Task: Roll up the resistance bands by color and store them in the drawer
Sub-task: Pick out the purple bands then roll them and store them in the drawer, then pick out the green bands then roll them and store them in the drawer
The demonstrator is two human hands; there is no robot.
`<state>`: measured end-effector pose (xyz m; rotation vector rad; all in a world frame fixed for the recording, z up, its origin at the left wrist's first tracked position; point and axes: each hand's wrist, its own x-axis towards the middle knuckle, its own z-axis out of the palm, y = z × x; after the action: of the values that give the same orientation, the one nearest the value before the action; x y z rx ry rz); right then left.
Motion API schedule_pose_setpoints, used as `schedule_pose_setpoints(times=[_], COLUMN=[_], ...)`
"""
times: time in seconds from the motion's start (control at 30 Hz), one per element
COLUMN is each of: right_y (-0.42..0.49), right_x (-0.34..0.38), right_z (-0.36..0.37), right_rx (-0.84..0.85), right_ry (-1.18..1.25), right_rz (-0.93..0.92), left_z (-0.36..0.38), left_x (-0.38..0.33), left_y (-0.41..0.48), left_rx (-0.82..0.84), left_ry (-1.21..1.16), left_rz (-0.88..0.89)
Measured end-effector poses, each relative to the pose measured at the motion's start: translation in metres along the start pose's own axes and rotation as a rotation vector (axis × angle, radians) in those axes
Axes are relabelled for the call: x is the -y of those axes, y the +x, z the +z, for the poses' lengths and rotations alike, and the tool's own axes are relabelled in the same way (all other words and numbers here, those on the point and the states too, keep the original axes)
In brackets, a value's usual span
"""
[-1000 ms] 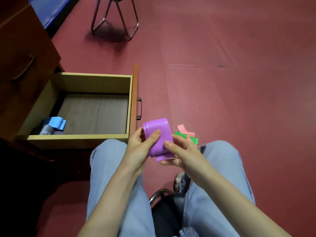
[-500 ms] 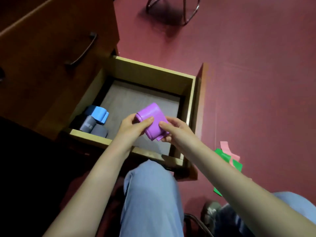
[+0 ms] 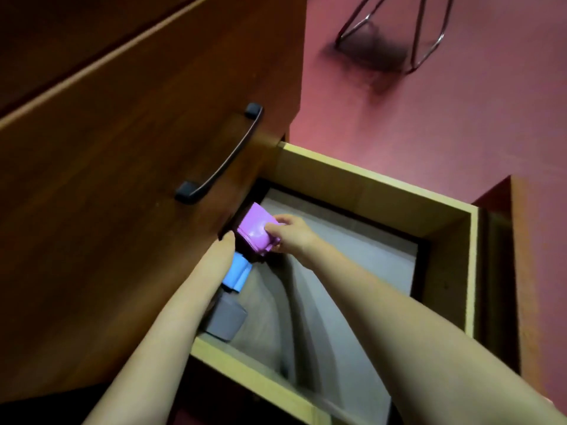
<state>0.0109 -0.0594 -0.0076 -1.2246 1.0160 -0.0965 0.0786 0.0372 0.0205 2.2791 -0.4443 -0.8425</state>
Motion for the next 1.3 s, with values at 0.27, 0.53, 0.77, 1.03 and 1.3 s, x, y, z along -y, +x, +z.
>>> schedule_pose_setpoints(times=[0.27,0.53,0.77,1.03,1.3], right_y=[0.036,0.024,-0.091,-0.311,-0.41], right_x=[-0.003,-0.009,0.002,-0.04,-0.152], right_z=[0.017,0.025,-0.052,-0.172,-0.276], right_rx=[0.093,0.047,0.039,-0.128,-0.578], right_ry=[-0.13,-0.227,-0.156,0.419,0.583], right_rz=[-0.017,-0.044,-0.025,-0.148,0.04], left_z=[0.011,0.009,0.022,0.1,0.207], left_x=[0.03,0.018,-0.036,-0.088,-0.095], left_y=[-0.009,-0.02,-0.086,-0.254,-0.336], left_rx=[0.033,0.015,-0.013,0.343,0.699], left_ry=[0.352,0.708,0.682,0.009,-0.054], left_rz=[0.207,0.176,0.493,0.809,0.723])
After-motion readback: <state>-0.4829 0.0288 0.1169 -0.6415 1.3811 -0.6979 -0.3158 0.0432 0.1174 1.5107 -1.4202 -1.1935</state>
